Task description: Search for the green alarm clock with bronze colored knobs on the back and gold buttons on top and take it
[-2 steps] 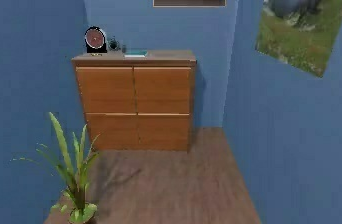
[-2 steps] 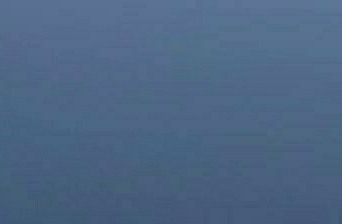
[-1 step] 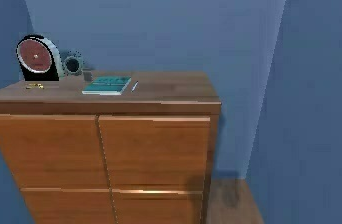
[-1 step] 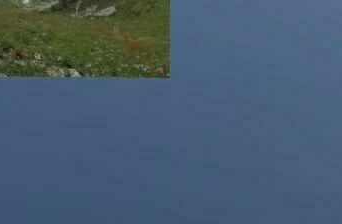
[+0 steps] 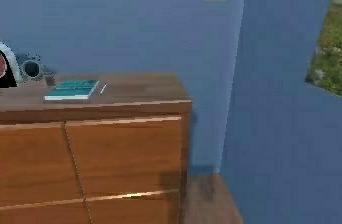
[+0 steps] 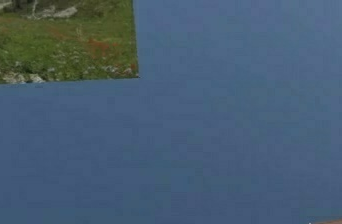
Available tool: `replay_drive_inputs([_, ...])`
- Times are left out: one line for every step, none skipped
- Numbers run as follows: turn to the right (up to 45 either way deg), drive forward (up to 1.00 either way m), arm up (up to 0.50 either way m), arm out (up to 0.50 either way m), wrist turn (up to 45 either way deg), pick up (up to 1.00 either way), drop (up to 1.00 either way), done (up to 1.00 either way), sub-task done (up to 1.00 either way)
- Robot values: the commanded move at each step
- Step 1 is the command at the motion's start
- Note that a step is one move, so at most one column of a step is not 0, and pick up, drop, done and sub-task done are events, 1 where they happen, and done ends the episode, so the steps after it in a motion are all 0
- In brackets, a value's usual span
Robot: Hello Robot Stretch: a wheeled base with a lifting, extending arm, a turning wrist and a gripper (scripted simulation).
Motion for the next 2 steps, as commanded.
replay_drive_inputs([0.0, 0.05, 0.0, 0.0, 0.0, 0.0, 0.0, 0.0, 0.0])
replay_drive_inputs([-24.0, 0.0, 0.0, 0.0, 0.0, 0.0, 0.0, 0.0, 0.0])
